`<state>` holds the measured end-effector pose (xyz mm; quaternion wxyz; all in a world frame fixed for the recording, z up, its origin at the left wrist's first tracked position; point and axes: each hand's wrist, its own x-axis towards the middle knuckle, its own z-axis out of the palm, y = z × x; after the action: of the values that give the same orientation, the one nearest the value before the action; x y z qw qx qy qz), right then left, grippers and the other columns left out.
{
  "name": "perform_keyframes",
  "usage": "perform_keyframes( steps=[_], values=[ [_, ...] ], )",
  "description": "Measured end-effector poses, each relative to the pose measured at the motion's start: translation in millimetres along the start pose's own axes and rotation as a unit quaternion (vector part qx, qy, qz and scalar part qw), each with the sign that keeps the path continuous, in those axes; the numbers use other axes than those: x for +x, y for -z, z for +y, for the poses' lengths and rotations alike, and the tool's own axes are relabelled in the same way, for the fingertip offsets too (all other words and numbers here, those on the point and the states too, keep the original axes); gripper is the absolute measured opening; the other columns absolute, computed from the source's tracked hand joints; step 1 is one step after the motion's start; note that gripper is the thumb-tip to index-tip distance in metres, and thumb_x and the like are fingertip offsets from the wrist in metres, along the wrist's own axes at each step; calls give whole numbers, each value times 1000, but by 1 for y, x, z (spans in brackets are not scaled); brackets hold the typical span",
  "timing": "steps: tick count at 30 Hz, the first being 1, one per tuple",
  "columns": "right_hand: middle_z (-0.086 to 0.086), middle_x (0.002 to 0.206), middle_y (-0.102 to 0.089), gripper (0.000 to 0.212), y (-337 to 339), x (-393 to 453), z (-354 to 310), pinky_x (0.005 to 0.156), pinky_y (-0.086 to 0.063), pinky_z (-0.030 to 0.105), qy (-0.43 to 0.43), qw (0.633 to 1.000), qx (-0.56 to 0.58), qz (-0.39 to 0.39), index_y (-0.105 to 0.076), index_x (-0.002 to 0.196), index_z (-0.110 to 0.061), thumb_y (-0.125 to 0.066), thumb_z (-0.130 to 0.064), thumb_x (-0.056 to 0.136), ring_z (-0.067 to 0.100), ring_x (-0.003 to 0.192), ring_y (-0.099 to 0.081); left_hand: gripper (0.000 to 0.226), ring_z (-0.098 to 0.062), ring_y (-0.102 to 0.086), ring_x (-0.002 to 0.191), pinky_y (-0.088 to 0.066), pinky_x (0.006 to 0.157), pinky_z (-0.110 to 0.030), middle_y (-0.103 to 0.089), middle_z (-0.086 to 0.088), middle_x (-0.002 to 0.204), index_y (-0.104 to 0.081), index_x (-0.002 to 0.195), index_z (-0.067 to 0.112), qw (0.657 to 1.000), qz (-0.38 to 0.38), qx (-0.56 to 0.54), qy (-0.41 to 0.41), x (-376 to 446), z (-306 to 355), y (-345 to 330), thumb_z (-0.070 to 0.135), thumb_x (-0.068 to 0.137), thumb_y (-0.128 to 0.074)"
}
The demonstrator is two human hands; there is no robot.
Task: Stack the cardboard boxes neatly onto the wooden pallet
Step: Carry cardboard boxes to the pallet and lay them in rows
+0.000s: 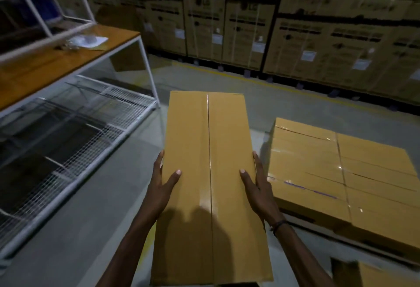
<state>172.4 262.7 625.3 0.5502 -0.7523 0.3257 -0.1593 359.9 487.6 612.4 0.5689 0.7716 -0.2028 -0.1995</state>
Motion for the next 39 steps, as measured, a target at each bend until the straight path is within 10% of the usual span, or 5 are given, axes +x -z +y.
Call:
perform_keyframes(
  steps=[19, 26, 39],
  values=[
    [-3, 159, -44, 73, -43, 375, -65, 99, -43, 26, 10, 1000, 20, -13, -4, 164, -48, -49, -49, 106, -4, 104, -54, 84, -16, -47, 142, -43, 116, -56, -36, 13, 164, -14, 148, 73, 1000, 3, -1, -7, 379, 42, 17, 75, 81, -66],
    [-5, 162, -42, 72, -37, 505, -77, 113, -47, 49, 7, 1000, 0, 19, -2, 157, -65, -49, -61, 102, 12, 119, -56, 76, -16, -41, 146, -38, 118, -55, -29, 13, 168, -13, 147, 75, 1000, -17, -6, -18, 511, 61, -1, 52, 97, -65],
    [0, 166, -34, 76, -45, 756, -100, 111, -41, 44, -45, 992, -1, 121, -2, 164, -47, -48, -53, 104, 14, 128, -46, 88, -24, -40, 145, -39, 116, -60, -24, 15, 165, -8, 152, 70, 991, -134, 13, -25, 831, 81, -41, 70, 85, -64]
  ],
)
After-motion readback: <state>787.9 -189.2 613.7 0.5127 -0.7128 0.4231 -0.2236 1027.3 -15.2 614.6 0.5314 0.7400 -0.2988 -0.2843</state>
